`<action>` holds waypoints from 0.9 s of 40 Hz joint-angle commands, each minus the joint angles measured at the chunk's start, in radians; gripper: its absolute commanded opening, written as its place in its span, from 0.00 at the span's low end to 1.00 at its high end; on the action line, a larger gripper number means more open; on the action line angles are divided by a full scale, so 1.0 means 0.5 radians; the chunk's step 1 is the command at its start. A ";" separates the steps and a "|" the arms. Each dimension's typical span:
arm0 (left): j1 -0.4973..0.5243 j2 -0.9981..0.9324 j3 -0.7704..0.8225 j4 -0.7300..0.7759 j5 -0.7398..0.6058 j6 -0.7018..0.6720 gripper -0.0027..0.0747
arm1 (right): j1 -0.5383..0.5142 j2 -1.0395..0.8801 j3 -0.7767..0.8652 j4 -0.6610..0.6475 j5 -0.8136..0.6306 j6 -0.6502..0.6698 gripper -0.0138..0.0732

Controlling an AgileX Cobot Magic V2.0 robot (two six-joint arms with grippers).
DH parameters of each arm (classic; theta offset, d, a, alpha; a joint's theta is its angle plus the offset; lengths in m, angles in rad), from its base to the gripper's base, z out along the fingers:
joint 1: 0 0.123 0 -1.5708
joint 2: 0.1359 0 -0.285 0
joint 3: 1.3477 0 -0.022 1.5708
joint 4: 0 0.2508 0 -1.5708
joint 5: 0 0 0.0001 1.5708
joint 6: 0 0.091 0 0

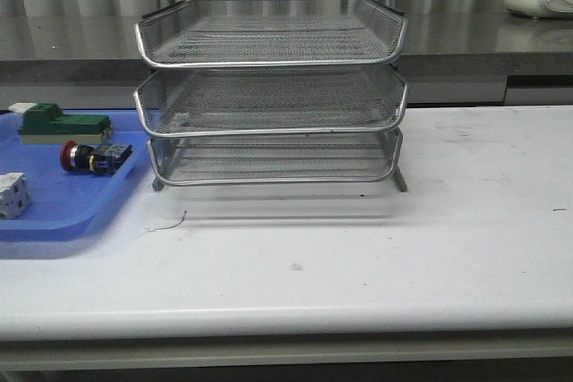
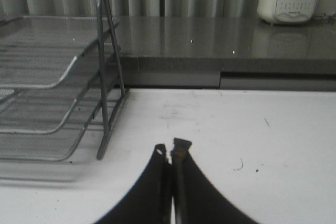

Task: Place button on rack with both arms

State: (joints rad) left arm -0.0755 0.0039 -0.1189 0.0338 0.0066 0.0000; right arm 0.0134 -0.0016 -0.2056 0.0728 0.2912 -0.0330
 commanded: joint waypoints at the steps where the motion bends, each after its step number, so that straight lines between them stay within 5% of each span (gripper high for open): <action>1: 0.003 0.161 -0.249 0.083 -0.083 -0.015 0.01 | -0.009 0.156 -0.263 -0.025 0.012 -0.016 0.09; 13: 0.003 0.846 -0.617 0.243 0.085 0.000 0.01 | -0.009 0.816 -0.642 -0.003 0.128 -0.016 0.09; 23: 0.003 0.985 -0.626 0.267 -0.013 0.000 0.02 | -0.009 0.891 -0.654 -0.003 0.109 -0.016 0.12; 27: 0.003 0.985 -0.626 0.267 -0.013 0.000 0.16 | -0.009 0.891 -0.654 -0.003 0.109 -0.016 0.23; 36: 0.003 0.985 -0.626 0.126 -0.013 0.000 0.79 | -0.009 0.891 -0.641 -0.003 0.096 -0.016 0.74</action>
State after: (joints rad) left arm -0.0755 0.4877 -0.3907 0.1323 0.0865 0.0000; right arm 0.0134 0.4333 -0.4962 0.0688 0.4198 -0.0330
